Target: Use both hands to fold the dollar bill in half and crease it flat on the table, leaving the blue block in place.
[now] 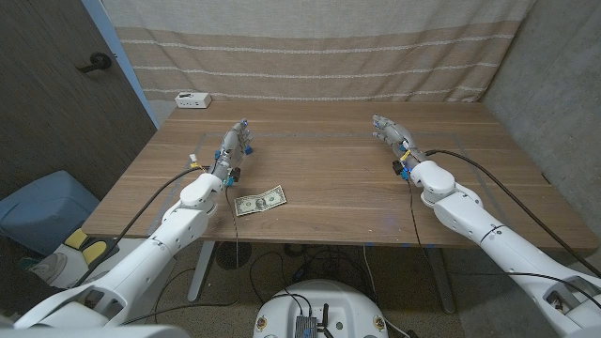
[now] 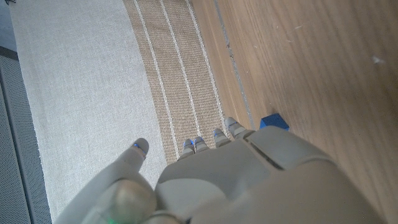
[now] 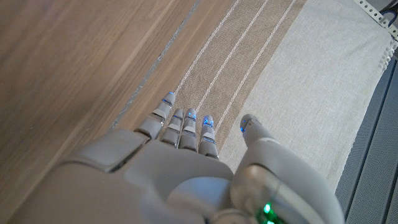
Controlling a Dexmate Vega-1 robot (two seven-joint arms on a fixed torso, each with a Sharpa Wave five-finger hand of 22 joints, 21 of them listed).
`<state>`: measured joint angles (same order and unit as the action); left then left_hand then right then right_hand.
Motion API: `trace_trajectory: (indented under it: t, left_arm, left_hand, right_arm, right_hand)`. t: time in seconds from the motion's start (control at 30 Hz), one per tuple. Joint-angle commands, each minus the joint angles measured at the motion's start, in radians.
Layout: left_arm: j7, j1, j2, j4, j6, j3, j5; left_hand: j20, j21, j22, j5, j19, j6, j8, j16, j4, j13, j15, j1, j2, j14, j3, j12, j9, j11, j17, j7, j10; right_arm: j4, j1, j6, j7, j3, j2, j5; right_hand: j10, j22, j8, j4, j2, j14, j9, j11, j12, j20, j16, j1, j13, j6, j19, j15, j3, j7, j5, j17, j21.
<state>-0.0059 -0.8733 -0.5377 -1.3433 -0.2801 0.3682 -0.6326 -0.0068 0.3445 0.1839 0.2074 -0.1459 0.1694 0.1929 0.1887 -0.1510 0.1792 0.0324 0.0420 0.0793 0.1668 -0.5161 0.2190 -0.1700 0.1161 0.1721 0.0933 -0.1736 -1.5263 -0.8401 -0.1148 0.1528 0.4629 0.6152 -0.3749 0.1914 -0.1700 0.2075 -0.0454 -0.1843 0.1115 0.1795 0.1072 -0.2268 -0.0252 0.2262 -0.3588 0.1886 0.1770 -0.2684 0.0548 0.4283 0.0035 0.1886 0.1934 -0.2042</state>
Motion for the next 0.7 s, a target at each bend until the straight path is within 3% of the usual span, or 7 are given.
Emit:
trace_trajectory:
  t: [0.03,0.7]
  left_arm:
    - [0.006,-0.025,-0.012,-0.024,-0.004,-0.009,-0.004]
    - [0.018,-0.056,-0.03,-0.059,-0.011,-0.02,0.0]
  left_hand:
    - [0.001,0.005,0.003,0.002,0.006,0.052,0.008,0.004,0.005,0.005,0.005,0.002,0.052,0.078,-0.003,0.008,-0.005,-0.009,0.003,-0.002,-0.063]
    - [0.008,0.002,0.003,0.002,0.015,0.025,0.008,0.003,0.006,0.006,-0.002,0.003,0.049,0.063,-0.003,0.012,-0.006,-0.025,0.003,0.001,-0.035]
  right_arm:
    - [-0.079,0.005,0.067,0.03,0.025,0.033,0.087]
    - [-0.172,-0.001,0.123,0.04,0.051,0.061,0.18]
  right_hand:
    - [0.015,-0.004,0.008,-0.001,-0.002,0.011,0.001,-0.003,-0.007,0.004,0.005,-0.009,0.003,0.013,-0.009,-0.002,0.01,0.001,-0.001,0.002,-0.006]
    - [0.029,-0.004,0.007,-0.003,-0.002,0.024,0.002,-0.003,-0.005,0.009,0.008,-0.021,0.003,0.034,-0.018,-0.005,0.019,0.0,0.0,0.005,-0.006]
